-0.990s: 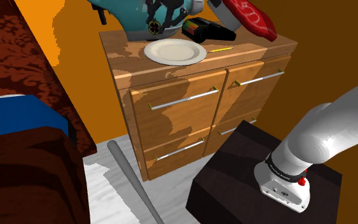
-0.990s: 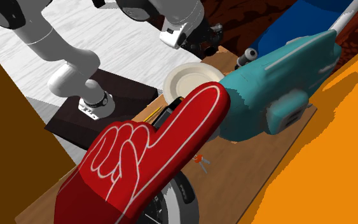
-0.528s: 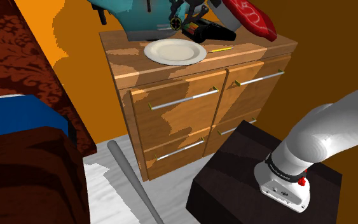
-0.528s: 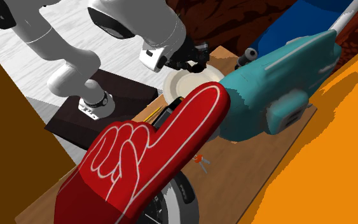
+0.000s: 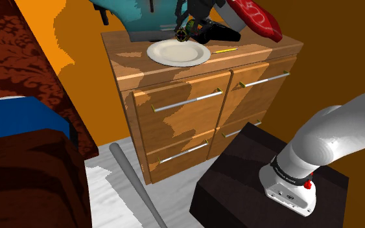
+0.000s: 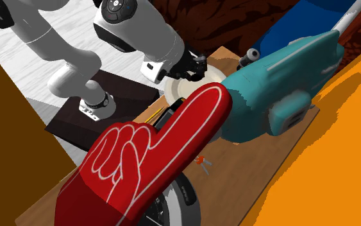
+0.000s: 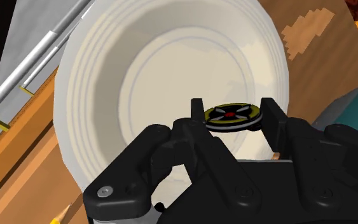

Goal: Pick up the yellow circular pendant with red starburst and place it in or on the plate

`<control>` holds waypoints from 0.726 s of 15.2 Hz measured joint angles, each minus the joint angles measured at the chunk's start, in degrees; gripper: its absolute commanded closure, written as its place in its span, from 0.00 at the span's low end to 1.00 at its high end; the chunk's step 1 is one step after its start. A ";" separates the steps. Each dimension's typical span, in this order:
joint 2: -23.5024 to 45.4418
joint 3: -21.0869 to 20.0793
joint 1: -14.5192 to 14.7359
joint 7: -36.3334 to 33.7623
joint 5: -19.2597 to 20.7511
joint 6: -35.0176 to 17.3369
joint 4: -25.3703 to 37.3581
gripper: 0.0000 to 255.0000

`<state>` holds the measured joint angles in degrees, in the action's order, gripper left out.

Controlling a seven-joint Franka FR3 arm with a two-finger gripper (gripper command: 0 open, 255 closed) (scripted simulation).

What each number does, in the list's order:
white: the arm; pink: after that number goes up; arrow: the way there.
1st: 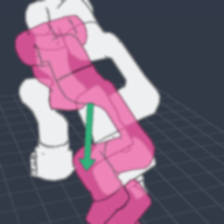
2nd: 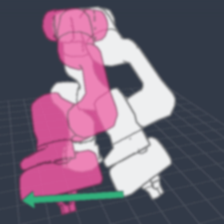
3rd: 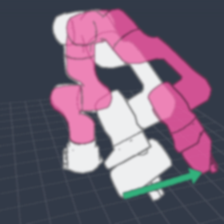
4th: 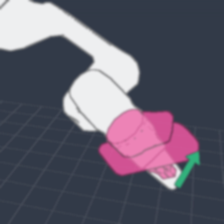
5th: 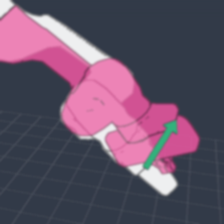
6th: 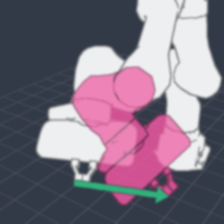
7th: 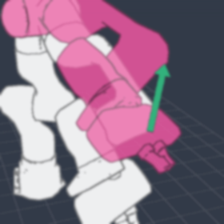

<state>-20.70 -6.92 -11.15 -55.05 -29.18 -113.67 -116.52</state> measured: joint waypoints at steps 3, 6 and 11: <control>-0.08 0.01 0.07 1.21 -0.52 -2.07 -2.43 1.00; -0.16 -0.19 0.25 2.03 -1.02 -4.02 -4.57 1.00; -0.20 -0.25 0.30 2.28 -1.18 -4.61 -5.22 1.00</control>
<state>-20.90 -7.17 -10.85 -52.77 -30.36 -118.29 -121.74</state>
